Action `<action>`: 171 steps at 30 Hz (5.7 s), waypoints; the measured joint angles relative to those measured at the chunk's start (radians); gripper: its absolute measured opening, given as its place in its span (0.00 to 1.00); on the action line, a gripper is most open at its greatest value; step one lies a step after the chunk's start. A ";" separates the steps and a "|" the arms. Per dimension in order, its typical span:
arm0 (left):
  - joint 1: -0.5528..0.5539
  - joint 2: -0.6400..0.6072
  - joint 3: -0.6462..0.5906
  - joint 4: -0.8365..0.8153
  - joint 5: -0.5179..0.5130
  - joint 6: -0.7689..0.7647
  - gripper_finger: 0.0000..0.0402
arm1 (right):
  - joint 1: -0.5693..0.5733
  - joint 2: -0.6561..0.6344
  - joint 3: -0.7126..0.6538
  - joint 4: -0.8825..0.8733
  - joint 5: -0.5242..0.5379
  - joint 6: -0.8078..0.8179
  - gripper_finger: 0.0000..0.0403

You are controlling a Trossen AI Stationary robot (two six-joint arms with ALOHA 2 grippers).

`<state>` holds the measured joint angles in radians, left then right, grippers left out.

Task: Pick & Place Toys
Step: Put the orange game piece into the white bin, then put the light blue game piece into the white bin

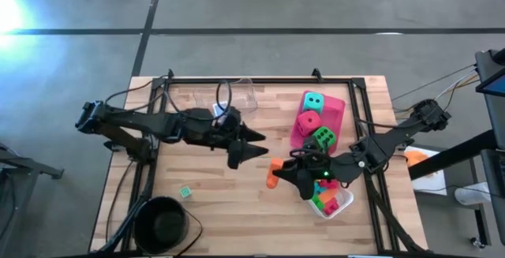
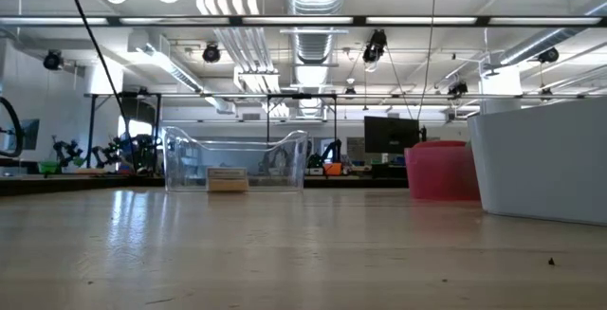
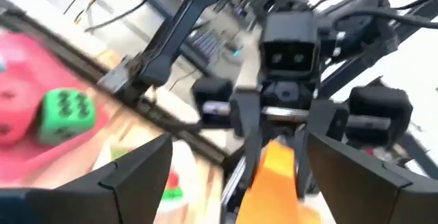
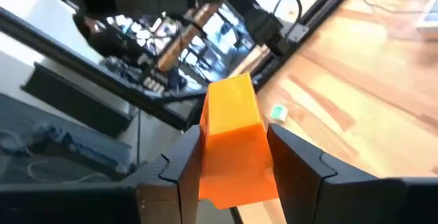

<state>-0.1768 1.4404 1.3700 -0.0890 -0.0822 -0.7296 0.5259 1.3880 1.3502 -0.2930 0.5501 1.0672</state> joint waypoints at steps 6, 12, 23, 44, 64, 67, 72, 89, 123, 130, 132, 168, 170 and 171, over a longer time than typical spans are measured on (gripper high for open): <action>-0.001 -0.083 0.000 -0.282 0.002 -0.072 0.85 | -0.001 -0.022 0.000 -0.146 -0.065 0.006 0.34; -0.001 -0.115 -0.001 -0.674 0.004 -0.197 0.85 | -0.007 -0.064 0.000 -0.398 -0.156 0.056 0.34; -0.001 -0.114 -0.069 -1.024 -0.020 -0.379 0.85 | -0.007 -0.083 -0.027 -0.833 -0.272 0.220 0.34; -0.015 -0.110 -0.299 -0.937 0.172 -0.449 0.85 | -0.006 -0.083 -0.358 -0.694 -0.454 0.316 0.34; -0.015 -0.110 -0.299 -0.917 0.161 -0.450 0.85 | 0.000 -0.003 -0.423 -0.583 -0.577 0.285 0.34; -0.015 -0.110 -0.299 -0.917 0.161 -0.450 0.85 | 0.000 0.017 -0.423 -0.584 -0.603 0.268 0.34; -0.015 -0.110 -0.299 -0.917 0.161 -0.450 0.85 | 0.000 0.038 -0.423 -0.585 -0.613 0.253 0.34; -0.017 -0.110 -0.360 -0.901 0.192 -0.495 0.85 | 0.000 0.043 -0.423 -0.584 -0.611 0.227 0.34; -0.149 -0.102 -0.372 -0.896 0.271 -0.505 0.85 | 0.000 0.019 -0.370 -0.632 -0.608 0.165 0.77; -0.153 -0.014 -0.313 -0.948 0.288 -0.465 0.85 | 0.000 0.018 -0.248 -0.710 -0.558 0.081 0.78; -0.160 0.016 -0.300 -0.961 0.296 -0.454 0.85 | 0.000 0.019 -0.219 -0.725 -0.538 0.069 0.78; -0.202 0.309 -0.337 -1.032 0.429 -0.325 0.85 | 0.070 0.012 -0.208 -0.817 -0.389 -0.076 0.78; -0.202 0.294 -0.365 -1.031 0.429 -0.339 0.85 | 0.081 0.012 -0.201 -0.818 -0.389 -0.076 0.78; -0.202 0.288 -0.377 -1.022 0.433 -0.340 0.85 | 0.087 0.012 -0.197 -0.817 -0.389 -0.075 0.78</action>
<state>-0.3786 1.7279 0.9934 -1.1107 0.3512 -1.0700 0.6130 1.4002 1.1528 -1.1100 0.1609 0.9920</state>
